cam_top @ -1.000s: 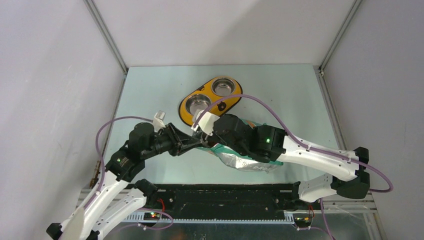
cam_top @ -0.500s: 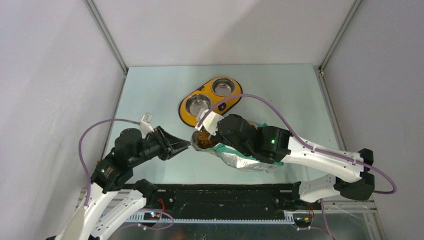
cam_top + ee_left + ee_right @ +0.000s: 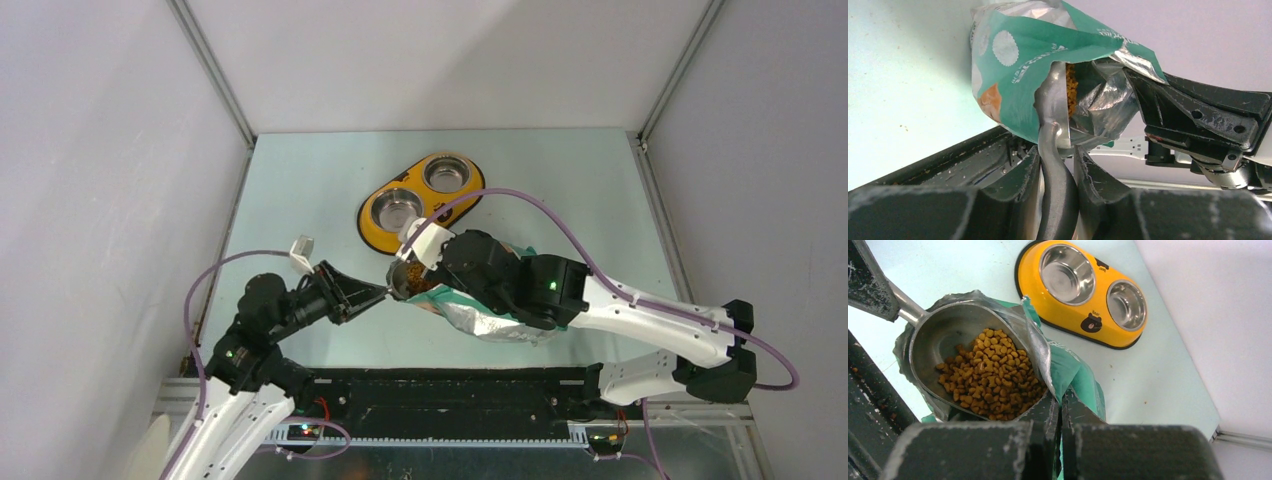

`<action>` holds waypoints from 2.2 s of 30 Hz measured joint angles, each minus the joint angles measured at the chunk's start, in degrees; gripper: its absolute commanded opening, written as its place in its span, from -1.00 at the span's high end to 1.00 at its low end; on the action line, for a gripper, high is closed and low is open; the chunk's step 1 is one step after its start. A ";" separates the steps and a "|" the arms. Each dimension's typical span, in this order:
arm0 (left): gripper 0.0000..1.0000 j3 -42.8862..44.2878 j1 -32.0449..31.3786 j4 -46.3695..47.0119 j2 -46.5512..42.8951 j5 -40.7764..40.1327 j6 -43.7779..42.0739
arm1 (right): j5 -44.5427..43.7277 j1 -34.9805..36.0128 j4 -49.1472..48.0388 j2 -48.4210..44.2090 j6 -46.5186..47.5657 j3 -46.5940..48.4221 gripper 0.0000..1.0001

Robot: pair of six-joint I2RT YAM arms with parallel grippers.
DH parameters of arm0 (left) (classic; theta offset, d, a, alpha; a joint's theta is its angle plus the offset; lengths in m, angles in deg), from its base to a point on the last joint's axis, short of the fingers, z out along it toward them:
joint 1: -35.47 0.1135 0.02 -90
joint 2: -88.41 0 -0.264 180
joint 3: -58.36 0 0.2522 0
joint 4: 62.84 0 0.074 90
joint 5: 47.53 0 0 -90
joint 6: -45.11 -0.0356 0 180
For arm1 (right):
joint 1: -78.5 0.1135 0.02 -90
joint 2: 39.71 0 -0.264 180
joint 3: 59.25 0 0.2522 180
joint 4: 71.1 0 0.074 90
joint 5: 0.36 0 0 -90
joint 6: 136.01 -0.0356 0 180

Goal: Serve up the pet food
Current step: Collect the pet food from the pet food bag.

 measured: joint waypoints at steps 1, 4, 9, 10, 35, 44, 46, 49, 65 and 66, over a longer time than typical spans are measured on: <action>1.00 -1.46 0.66 1.86 -0.35 1.11 0.55 | -0.28 -0.07 -0.02 -0.15 0.00 -0.09 1.00; 1.00 -4.28 2.60 5.77 -1.49 3.89 1.73 | -0.63 -0.48 -0.24 -0.76 -0.02 -0.52 1.00; 1.00 -10.91 5.68 15.26 -3.85 8.74 5.49 | -0.48 -1.01 -0.55 -2.14 -0.44 -1.38 1.00; 1.00 -12.83 6.16 18.34 -4.22 9.68 6.80 | -0.46 -1.07 -0.52 -2.23 -0.44 -1.40 1.00; 1.00 1.11 7.21 -0.63 -2.03 7.34 2.84 | -0.37 -0.68 -0.42 -1.84 -0.15 -1.31 1.00; 1.00 8.37 7.56 -8.74 0.76 5.88 -0.57 | -0.39 -0.68 0.24 -1.75 -0.13 -0.81 1.00; 1.00 9.16 7.65 -9.77 0.74 5.62 -1.09 | -0.42 -0.68 0.26 -1.75 -0.15 -0.79 1.00; 1.00 11.58 7.74 -12.68 0.70 4.33 -2.73 | -0.61 -0.68 0.44 -1.75 -0.13 -0.70 1.00; 1.00 15.93 8.35 -15.67 -4.92 0.02 -6.12 | -4.57 -0.61 1.92 -2.67 0.02 0.04 1.00; 1.00 15.17 8.37 -15.17 -5.29 0.02 -5.88 | -4.57 -0.55 1.95 -2.75 -0.04 0.04 1.00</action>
